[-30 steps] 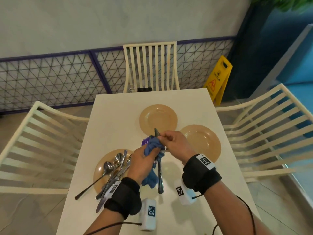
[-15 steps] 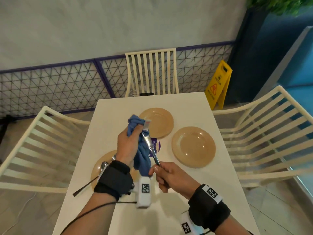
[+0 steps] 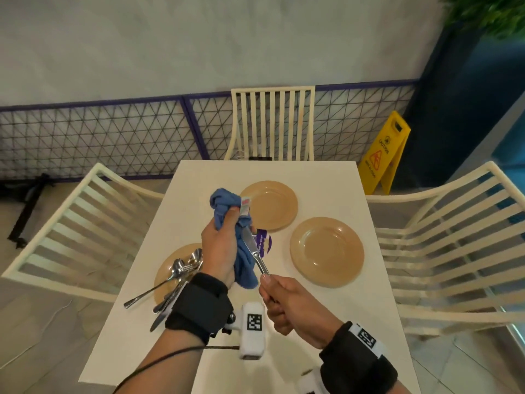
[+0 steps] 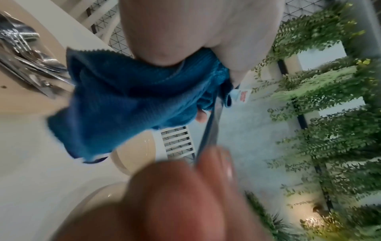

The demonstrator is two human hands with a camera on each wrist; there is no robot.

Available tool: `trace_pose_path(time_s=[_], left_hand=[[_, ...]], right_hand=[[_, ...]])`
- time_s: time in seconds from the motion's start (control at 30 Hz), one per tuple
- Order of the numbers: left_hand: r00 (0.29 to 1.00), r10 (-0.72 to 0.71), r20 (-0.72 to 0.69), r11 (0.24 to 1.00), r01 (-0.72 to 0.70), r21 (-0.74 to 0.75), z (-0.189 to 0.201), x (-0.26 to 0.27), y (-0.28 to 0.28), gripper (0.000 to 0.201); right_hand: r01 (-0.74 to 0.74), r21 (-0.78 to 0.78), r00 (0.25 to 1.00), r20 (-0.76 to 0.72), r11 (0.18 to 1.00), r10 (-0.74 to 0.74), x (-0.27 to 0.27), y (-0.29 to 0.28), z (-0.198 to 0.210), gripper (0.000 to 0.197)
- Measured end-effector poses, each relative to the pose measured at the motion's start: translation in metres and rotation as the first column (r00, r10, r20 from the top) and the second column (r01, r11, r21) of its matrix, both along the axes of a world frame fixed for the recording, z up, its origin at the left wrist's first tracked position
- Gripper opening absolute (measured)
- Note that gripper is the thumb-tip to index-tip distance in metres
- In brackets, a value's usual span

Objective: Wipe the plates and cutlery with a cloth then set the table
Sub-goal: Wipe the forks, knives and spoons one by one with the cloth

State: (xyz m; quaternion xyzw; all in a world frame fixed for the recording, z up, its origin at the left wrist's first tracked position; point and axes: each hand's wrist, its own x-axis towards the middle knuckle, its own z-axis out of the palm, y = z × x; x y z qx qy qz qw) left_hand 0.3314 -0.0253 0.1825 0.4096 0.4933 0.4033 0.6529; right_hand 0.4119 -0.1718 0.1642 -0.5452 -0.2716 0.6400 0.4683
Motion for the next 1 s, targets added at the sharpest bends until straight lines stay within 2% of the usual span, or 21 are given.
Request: trace_pose_path(time_s=[0.17, 0.3, 0.4, 0.47, 0.5, 0.67, 0.8, 0.9, 0.97, 1.0], left_hand=[[0.991, -0.131, 0.021, 0.988, 0.133, -0.081, -0.006, 0.003, -0.048, 0.017], [0.975, -0.221, -0.036, 0.971, 0.217, -0.096, -0.012, -0.004, -0.048, 0.022], [0.990, -0.124, -0.070, 0.987, 0.116, -0.111, -0.011, -0.006, -0.037, 0.024], [0.999, -0.048, -0.022, 0.988, 0.045, -0.146, -0.010, -0.007, -0.031, 0.028], [0.999, -0.054, -0.008, 0.988, 0.052, -0.148, -0.009, -0.008, -0.031, 0.029], [0.968, -0.234, -0.095, 0.970, 0.225, -0.095, -0.015, -0.025, -0.052, 0.016], [0.940, -0.242, -0.240, 0.967, 0.254, 0.020, -0.022, -0.038, -0.048, 0.009], [0.882, -0.277, -0.382, 0.934, 0.340, 0.108, -0.017, -0.044, -0.043, 0.014], [0.840, -0.325, -0.435, 0.898, 0.418, 0.135, -0.016, -0.047, -0.039, 0.027], [0.830, -0.348, -0.436, 0.886, 0.443, 0.136, -0.016, -0.048, -0.037, 0.034]], right_hand=[[0.069, 0.021, 0.997, -0.039, 0.997, -0.068, 0.007, 0.023, 0.002, 0.039], [0.019, -0.015, 1.000, -0.024, 1.000, -0.019, 0.012, 0.024, -0.001, 0.038], [-0.050, 0.012, 0.999, 0.004, 0.999, 0.050, 0.005, 0.025, -0.001, 0.037], [-0.082, 0.009, 0.997, 0.015, 0.997, 0.082, 0.000, 0.026, -0.001, 0.036], [-0.087, 0.008, 0.996, 0.007, 0.996, 0.087, -0.002, 0.027, -0.002, 0.037], [-0.132, -0.014, 0.991, -0.038, 0.991, 0.131, 0.001, 0.036, -0.013, 0.037], [-0.209, -0.008, 0.971, 0.119, 0.978, 0.208, 0.015, 0.033, -0.019, 0.032], [-0.051, -0.011, 0.978, 0.203, 0.999, 0.052, 0.031, 0.038, -0.017, 0.027], [0.073, 0.060, 0.978, 0.193, 0.996, -0.083, 0.030, 0.047, -0.012, 0.024], [0.084, 0.103, 0.982, 0.162, 0.991, -0.100, 0.026, 0.053, -0.009, 0.025]])
